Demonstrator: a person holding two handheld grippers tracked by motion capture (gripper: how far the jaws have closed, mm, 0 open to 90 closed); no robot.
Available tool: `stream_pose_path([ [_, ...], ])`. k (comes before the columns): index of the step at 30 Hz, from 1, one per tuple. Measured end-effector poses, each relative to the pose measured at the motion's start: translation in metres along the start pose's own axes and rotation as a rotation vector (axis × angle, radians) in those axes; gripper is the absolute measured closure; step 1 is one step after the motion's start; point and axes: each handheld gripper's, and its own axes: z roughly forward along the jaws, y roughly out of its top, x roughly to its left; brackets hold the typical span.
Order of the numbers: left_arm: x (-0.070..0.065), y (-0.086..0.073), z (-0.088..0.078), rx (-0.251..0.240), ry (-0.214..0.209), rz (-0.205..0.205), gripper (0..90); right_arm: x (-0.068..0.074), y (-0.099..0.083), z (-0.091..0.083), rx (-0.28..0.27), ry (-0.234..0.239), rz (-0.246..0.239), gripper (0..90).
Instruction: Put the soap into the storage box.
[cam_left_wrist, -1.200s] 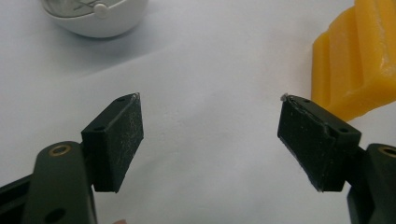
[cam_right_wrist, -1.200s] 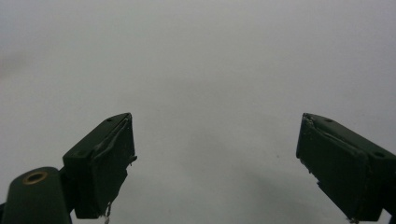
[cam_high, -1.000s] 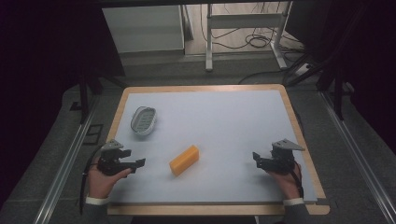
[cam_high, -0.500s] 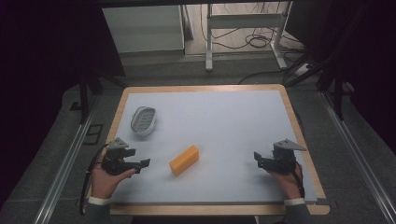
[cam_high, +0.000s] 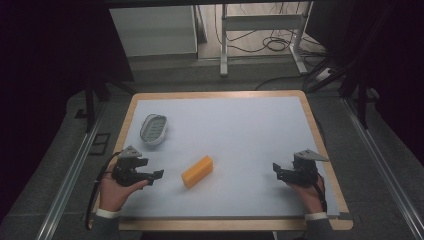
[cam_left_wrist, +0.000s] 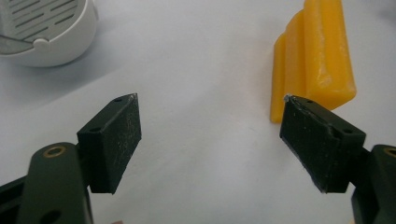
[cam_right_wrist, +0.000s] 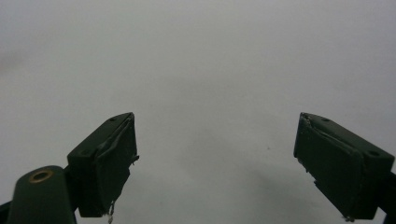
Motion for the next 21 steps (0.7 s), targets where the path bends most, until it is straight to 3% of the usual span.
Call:
stream_pose_path([
  [18,-0.018,0.016,0.009,0.047,-0.011,0.049,20.8,-0.003,-0.001,-0.002,-0.001,-0.006,0.008,13.1],
  [21,-0.022,0.019,0.008,0.03,0.014,0.057,20.8,-0.002,-0.001,-0.002,-0.005,-0.007,0.004,13.1],
])
